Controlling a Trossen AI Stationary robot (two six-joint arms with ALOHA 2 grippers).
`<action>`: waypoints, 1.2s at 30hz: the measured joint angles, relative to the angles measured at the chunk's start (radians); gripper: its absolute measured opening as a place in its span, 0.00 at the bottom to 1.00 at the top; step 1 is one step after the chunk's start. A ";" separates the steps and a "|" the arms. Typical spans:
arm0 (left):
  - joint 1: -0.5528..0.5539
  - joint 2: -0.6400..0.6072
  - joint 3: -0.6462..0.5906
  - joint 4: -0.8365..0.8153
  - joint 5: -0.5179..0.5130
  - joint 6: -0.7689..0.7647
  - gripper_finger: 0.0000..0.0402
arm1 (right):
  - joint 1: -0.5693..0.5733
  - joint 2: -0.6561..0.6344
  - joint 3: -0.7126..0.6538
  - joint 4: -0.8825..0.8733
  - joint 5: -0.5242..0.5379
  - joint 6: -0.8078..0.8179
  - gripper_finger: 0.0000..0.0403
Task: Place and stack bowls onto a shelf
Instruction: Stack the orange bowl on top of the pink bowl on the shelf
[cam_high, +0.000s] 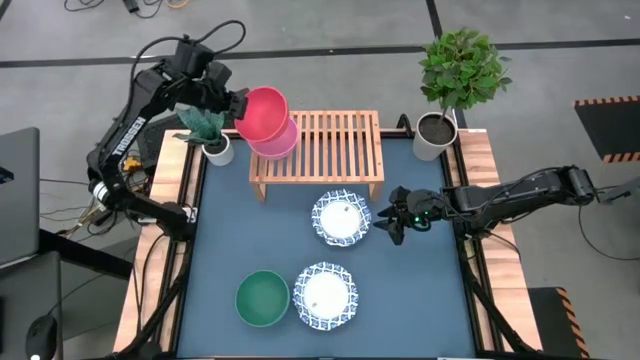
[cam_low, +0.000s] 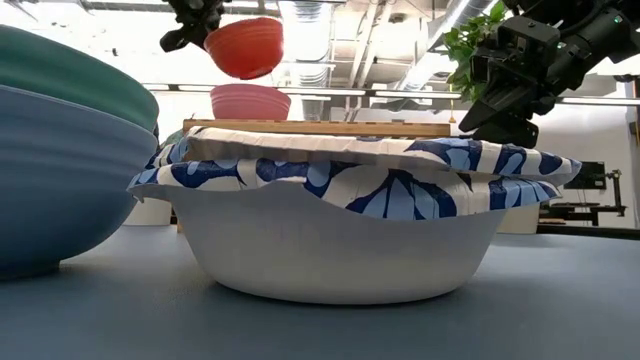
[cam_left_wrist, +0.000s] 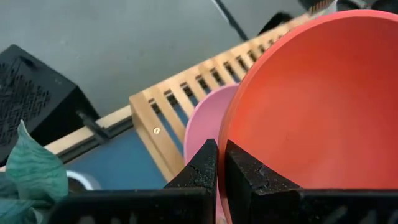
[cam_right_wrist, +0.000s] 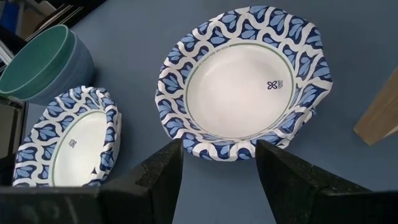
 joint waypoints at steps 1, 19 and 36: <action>0.001 0.007 0.000 -0.012 0.000 0.009 0.00 | 0.000 0.000 0.000 0.000 0.000 0.000 0.56; 0.001 0.044 0.000 0.002 -0.037 0.045 0.00 | 0.000 0.000 0.000 -0.004 0.017 0.000 0.56; 0.001 0.093 0.000 -0.015 -0.041 0.070 0.00 | 0.000 0.000 0.000 -0.006 0.018 -0.001 0.56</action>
